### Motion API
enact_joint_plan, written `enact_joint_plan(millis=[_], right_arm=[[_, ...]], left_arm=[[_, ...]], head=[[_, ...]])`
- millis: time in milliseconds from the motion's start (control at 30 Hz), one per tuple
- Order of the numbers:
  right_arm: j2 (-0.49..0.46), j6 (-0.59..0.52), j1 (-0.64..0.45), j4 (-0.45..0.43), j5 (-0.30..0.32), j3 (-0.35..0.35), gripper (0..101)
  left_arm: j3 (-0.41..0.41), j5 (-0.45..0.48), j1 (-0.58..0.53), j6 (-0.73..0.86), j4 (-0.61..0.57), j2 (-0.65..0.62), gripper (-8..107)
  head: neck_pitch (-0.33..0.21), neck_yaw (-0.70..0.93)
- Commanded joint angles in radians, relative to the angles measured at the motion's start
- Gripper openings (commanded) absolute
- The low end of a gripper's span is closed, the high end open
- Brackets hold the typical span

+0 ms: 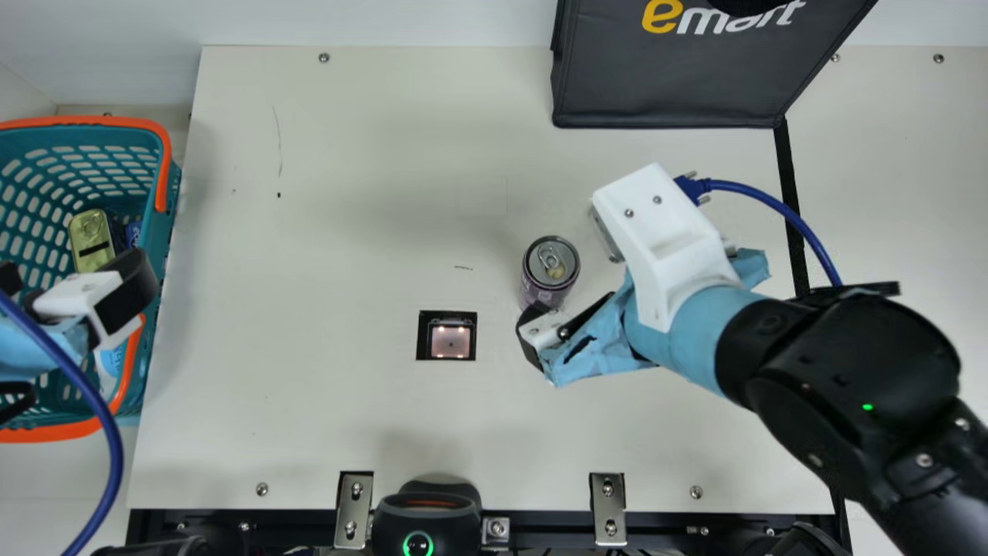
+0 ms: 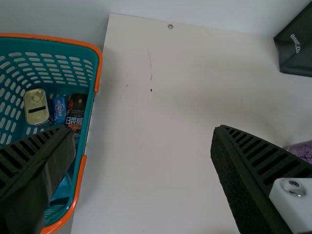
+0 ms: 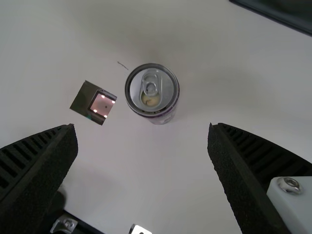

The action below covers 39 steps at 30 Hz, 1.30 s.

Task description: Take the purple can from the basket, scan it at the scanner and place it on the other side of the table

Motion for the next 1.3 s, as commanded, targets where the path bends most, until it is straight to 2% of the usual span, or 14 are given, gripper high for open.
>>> enact_joint_plan(millis=[0, 467, 900, 1267], right_arm=[[0.009, 0.029, 0.013, -0.023, -0.035, 0.015, 95], [0.111, 0.162, 0.062, -0.135, -0.213, 0.122, 95], [0.189, 0.218, 0.047, -0.170, -0.322, 0.183, 95], [0.205, 0.261, 0.047, -0.219, -0.336, 0.180, 22]], left_arm=[[0.000, 0.000, 0.000, 0.000, 0.000, 0.000, 90], [0.000, 0.000, 0.000, 0.000, 0.000, 0.000, 90], [0.000, 0.000, 0.000, 0.000, 0.000, 0.000, 90], [0.000, 0.000, 0.000, 0.000, 0.000, 0.000, 90]], head=[[-0.029, 0.000], [-0.029, 0.000], [-0.029, 0.000], [-0.029, 0.000]])
